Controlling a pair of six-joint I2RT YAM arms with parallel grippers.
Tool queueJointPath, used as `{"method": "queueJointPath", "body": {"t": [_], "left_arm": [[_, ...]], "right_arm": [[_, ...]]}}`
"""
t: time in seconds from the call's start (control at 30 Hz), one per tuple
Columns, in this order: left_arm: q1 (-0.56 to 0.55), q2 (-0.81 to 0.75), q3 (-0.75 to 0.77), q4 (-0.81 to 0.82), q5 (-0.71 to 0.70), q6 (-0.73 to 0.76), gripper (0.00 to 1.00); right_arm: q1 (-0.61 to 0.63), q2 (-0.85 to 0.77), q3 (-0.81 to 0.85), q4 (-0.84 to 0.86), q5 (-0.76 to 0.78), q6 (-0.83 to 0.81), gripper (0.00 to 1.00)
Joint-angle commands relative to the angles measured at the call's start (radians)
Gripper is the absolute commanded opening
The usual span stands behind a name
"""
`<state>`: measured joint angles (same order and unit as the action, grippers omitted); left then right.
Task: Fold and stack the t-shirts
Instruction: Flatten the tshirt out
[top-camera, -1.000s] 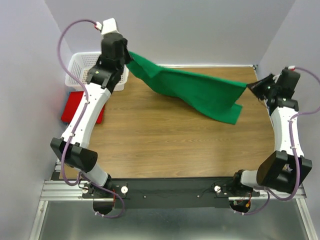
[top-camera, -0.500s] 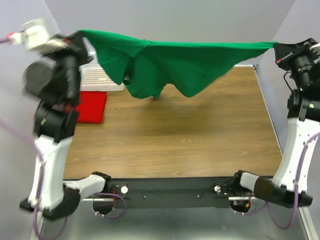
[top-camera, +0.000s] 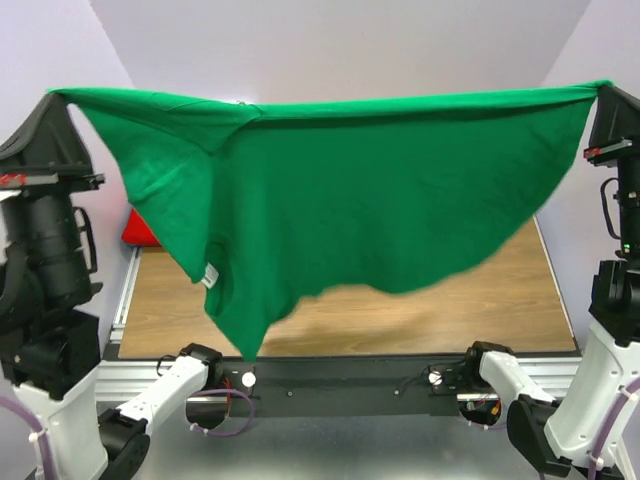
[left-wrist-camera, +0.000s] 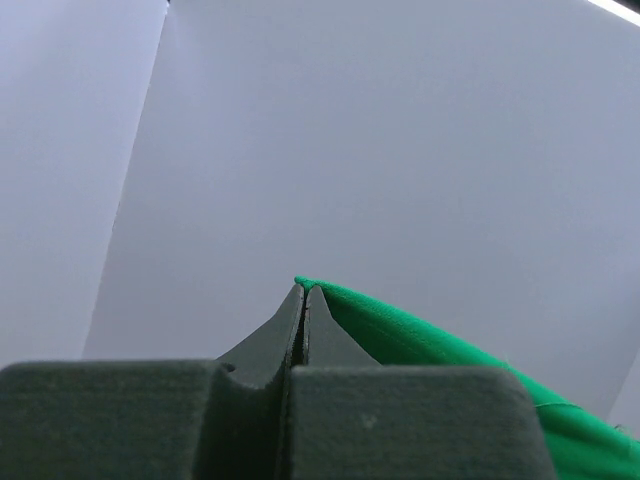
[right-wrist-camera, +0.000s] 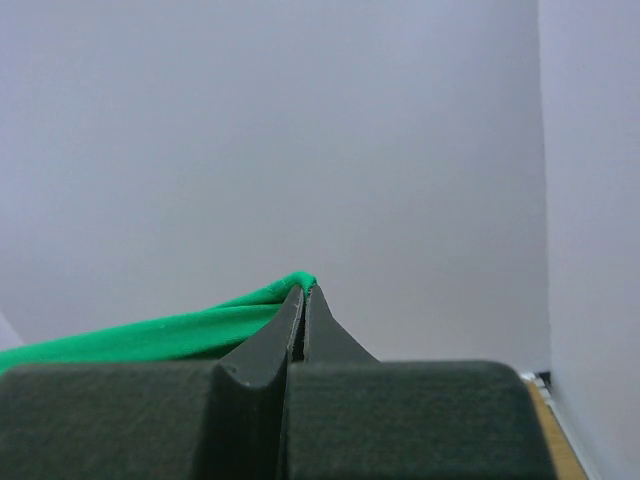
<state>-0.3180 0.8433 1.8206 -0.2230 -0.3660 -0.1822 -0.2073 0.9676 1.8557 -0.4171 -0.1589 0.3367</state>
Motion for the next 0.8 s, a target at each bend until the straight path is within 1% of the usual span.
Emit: {"method": "queueJointPath", "body": {"t": [0.0, 0.1, 0.13, 0.17, 0.2, 0.27, 0.3, 0.33, 0.37, 0.4, 0.43, 0.47, 0.5, 0.53, 0.57, 0.6, 0.63, 0.7, 0.73, 0.77], "left_arm": [[0.01, 0.048, -0.05, 0.004, -0.039, 0.053, 0.0], [0.01, 0.098, -0.156, 0.033, 0.001, 0.047, 0.0], [0.01, 0.131, -0.193, 0.046, 0.015, 0.041, 0.0], [0.01, 0.149, -0.233, 0.062, 0.025, 0.036, 0.0], [0.01, 0.17, -0.318, 0.086, 0.045, 0.024, 0.0], [0.01, 0.25, -0.404, 0.166, 0.062, 0.013, 0.0], [0.01, 0.285, -0.472, 0.195, 0.081, 0.004, 0.0], [0.01, 0.368, -0.497, 0.252, 0.088, 0.0, 0.0], [0.01, 0.413, -0.517, 0.278, 0.096, -0.003, 0.0], [0.011, 0.463, -0.536, 0.322, 0.117, -0.01, 0.0], [0.011, 0.565, -0.535, 0.339, 0.128, -0.014, 0.0], [0.011, 0.677, -0.509, 0.353, 0.159, -0.02, 0.0], [0.011, 0.678, -0.485, 0.353, 0.174, -0.02, 0.0], [0.011, 0.733, -0.46, 0.35, 0.188, -0.02, 0.0], [0.011, 0.841, -0.428, 0.346, 0.203, -0.023, 0.0], [0.011, 0.893, -0.365, 0.329, 0.232, -0.025, 0.0], [0.011, 0.984, -0.33, 0.315, 0.243, -0.025, 0.0], [0.011, 1.06, -0.232, 0.286, 0.281, -0.026, 0.0], [0.011, 1.115, -0.209, 0.269, 0.288, -0.028, 0.0], [0.011, 1.135, -0.195, 0.269, 0.294, -0.03, 0.0]], "right_arm": [[0.009, 0.037, -0.076, -0.074, 0.131, -0.09, 0.01], [0.008, 0.065, -0.188, -0.065, 0.069, -0.088, 0.01], [0.008, 0.086, -0.26, -0.058, 0.046, -0.088, 0.01], [0.009, 0.101, -0.297, -0.058, 0.044, -0.087, 0.01], [0.008, 0.118, -0.331, -0.048, 0.047, -0.087, 0.01], [0.008, 0.187, -0.438, -0.019, 0.064, -0.085, 0.01], [0.009, 0.213, -0.478, 0.0, 0.073, -0.085, 0.01], [0.009, 0.244, -0.512, 0.024, 0.091, -0.071, 0.01], [0.009, 0.27, -0.544, 0.09, 0.105, -0.064, 0.01], [0.008, 0.334, -0.611, 0.127, 0.116, -0.048, 0.01], [0.008, 0.368, -0.634, 0.162, 0.139, -0.042, 0.01], [0.009, 0.447, -0.665, 0.22, 0.154, -0.03, 0.01], [0.008, 0.491, -0.67, 0.247, 0.154, -0.022, 0.01], [0.009, 0.534, -0.67, 0.267, 0.188, -0.016, 0.01], [0.008, 0.584, -0.664, 0.284, 0.218, -0.01, 0.01], [0.008, 0.671, -0.646, 0.313, 0.225, -0.008, 0.01], [0.008, 0.724, -0.632, 0.328, 0.217, -0.011, 0.01], [0.008, 0.802, -0.595, 0.342, 0.213, -0.024, 0.01], [0.005, 0.871, -0.563, 0.342, 0.22, -0.03, 0.01], [0.0, 0.896, -0.547, 0.345, 0.225, -0.028, 0.01]]}}
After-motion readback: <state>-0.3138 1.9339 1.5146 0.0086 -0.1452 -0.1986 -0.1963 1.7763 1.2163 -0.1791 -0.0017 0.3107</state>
